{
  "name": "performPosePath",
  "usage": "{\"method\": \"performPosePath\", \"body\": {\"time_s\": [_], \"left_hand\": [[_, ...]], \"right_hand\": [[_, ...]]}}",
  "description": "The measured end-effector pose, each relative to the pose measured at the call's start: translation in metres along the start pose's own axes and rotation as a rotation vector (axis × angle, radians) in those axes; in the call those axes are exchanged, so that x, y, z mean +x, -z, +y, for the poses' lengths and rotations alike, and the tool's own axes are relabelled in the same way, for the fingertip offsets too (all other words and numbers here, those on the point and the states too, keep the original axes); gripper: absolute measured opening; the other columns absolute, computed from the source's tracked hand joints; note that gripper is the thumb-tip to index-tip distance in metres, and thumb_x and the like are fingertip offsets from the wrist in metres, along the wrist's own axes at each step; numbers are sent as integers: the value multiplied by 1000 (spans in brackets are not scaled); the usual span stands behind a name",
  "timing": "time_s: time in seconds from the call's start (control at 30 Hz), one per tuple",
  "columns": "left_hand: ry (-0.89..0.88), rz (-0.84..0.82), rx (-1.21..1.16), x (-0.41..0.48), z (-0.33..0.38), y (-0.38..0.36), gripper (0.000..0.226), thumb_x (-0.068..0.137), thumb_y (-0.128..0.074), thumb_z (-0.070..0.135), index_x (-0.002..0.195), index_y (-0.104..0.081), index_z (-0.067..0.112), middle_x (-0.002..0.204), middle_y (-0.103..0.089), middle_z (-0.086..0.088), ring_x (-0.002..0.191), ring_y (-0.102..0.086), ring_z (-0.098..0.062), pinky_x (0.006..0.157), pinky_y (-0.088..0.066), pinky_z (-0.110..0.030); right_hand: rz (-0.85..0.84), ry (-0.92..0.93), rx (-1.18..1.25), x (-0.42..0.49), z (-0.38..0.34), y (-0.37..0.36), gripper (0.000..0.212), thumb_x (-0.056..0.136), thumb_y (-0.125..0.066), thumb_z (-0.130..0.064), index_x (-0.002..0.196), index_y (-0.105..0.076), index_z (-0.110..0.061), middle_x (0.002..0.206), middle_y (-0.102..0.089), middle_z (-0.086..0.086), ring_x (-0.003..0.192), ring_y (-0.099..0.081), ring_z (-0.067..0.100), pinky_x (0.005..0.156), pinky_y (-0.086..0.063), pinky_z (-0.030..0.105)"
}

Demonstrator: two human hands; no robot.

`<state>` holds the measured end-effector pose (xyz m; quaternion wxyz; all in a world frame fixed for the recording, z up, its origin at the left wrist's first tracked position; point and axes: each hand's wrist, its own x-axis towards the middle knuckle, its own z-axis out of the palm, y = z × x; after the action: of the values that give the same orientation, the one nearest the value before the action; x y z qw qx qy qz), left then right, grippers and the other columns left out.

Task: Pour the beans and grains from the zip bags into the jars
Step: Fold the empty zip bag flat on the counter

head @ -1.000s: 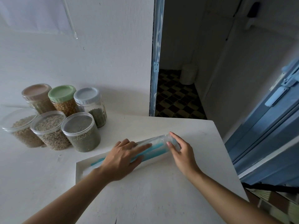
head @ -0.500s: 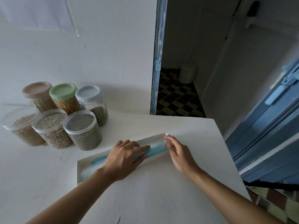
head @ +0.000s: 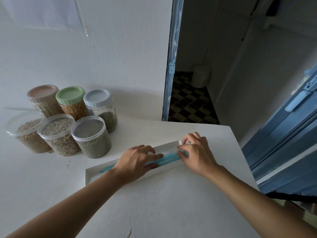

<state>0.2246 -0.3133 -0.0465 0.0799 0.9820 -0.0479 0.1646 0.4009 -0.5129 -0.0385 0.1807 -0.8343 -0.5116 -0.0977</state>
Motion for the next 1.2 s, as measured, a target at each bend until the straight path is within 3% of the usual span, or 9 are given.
{"method": "performPosePath", "body": {"time_s": [0.17,0.3,0.37,0.5,0.6,0.77,0.87,1.03,1.2], "left_hand": [[-69,-62,21,7,-4,-6,45,93,-71,37,137,-63,28,122,-69,-2,95,-67,-17,65,-60,-31],[-97,-163,72,10,-1,-4,55,103,-30,50,153,-43,32,134,-54,-6,108,-59,-18,75,-59,-34],[-51,-165,10,9,-1,-2,61,102,-20,53,157,-36,32,135,-46,-5,107,-55,-16,81,-57,-33],[-23,-99,-136,-3,-9,2,55,105,-31,46,151,-48,22,128,-48,-3,98,-53,-10,84,-54,-26],[-4,-24,-177,-21,-16,12,45,103,-43,46,136,-64,22,121,-57,0,101,-58,-12,84,-53,-25],[115,53,-154,-60,-24,28,42,103,-43,54,121,-71,29,111,-61,10,98,-56,-7,79,-55,-30],[128,17,-120,-82,-27,34,43,104,-43,56,123,-70,28,114,-64,10,100,-57,-8,80,-56,-36],[127,-32,-12,-100,-19,39,52,99,-43,59,131,-67,26,126,-67,8,108,-59,-10,85,-57,-34],[118,-39,92,-101,-17,29,50,103,-35,45,133,-66,19,129,-68,2,106,-60,-18,84,-57,-32]], "right_hand": [[-180,-39,-87,14,1,10,34,95,-66,-44,116,-76,-20,108,-49,-5,108,-43,16,86,-37,38],[-194,-46,17,13,5,10,35,92,-72,-38,117,-75,-14,107,-52,-6,104,-46,13,88,-47,35],[-170,-76,126,13,8,9,31,89,-77,-33,113,-74,-13,105,-52,-6,99,-50,12,84,-53,32],[-154,-181,276,14,13,6,25,82,-85,-27,102,-78,-13,95,-56,-10,85,-56,7,70,-43,9],[-152,-249,353,13,16,3,28,76,-90,-24,99,-80,-12,91,-61,-9,79,-59,5,67,-44,7],[-74,-158,328,10,13,0,23,80,-85,-28,100,-76,-19,105,-57,-5,100,-55,9,88,-46,21],[-50,7,363,9,2,-2,28,85,-80,-33,109,-76,-20,113,-60,-7,112,-52,7,100,-40,21],[-268,241,312,4,-6,-12,53,92,-66,-55,136,-63,-25,136,-57,-8,139,-37,6,115,-29,21],[-213,292,169,-7,-2,-24,51,99,-58,-50,142,-58,-23,135,-60,-4,145,-35,15,119,-31,31]]}}
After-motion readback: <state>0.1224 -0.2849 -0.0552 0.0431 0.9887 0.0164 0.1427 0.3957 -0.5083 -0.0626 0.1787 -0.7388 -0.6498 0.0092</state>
